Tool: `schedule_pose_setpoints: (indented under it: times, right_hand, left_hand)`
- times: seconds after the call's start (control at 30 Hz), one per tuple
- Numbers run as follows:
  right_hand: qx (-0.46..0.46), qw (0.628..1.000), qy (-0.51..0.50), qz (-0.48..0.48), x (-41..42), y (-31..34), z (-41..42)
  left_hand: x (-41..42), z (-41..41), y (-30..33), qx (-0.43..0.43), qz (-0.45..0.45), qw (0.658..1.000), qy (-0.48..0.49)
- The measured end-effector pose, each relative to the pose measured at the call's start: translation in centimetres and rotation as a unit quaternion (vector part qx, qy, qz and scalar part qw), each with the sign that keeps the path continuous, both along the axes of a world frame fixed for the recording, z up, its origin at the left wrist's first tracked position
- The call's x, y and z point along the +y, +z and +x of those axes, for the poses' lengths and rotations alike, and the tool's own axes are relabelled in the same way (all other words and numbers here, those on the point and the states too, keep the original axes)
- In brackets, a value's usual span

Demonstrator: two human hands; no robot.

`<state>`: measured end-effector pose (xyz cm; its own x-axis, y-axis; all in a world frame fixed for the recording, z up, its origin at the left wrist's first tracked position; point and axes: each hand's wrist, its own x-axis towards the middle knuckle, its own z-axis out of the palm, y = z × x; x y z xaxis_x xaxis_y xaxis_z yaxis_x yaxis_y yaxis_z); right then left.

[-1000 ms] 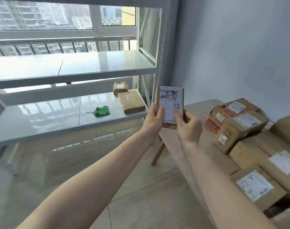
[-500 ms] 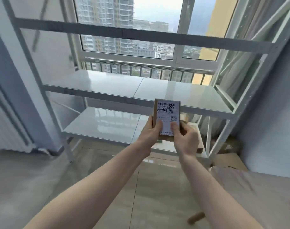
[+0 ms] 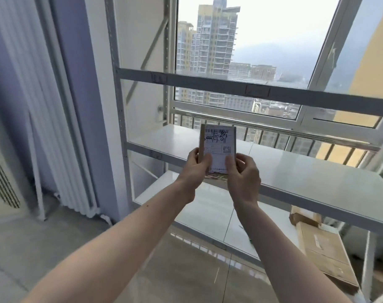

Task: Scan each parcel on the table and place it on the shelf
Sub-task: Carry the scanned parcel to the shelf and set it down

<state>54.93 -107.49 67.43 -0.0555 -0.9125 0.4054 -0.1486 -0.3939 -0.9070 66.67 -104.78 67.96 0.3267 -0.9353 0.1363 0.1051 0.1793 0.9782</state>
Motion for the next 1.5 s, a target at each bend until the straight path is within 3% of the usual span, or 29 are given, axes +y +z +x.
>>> schedule_pose_setpoints:
  times: [0.37,0.67,0.8,1.03,1.3,1.5]
  right_hand:
    - [-0.024,0.997,0.039,-0.065,-8.1,7.8,16.6]
    - [-0.031,0.992,0.067,-0.097,-16.6,13.8,26.3]
    - [-0.009,0.991,0.082,-0.103,-19.9,16.8,30.1]
    - [0.028,0.984,0.15,-0.095,-24.9,20.8,35.6]
    - [0.013,0.987,0.12,-0.107,-31.3,22.6,42.1]
    - [0.019,0.992,0.044,-0.115,-34.4,23.1,45.5]
  left_hand:
    - [-6.9,16.6,7.5,-0.043,-0.059,0.997,0.023]
    - [-14.7,26.3,13.1,-0.019,-0.095,0.994,0.058]
    - [-18.4,30.5,15.9,-0.015,-0.121,0.986,0.113]
    - [-23.6,36.6,19.7,-0.055,-0.129,0.983,0.118]
    - [-29.9,43.6,21.9,-0.093,-0.148,0.984,0.043]
    - [-34.8,47.6,22.1,-0.124,-0.171,0.977,0.018]
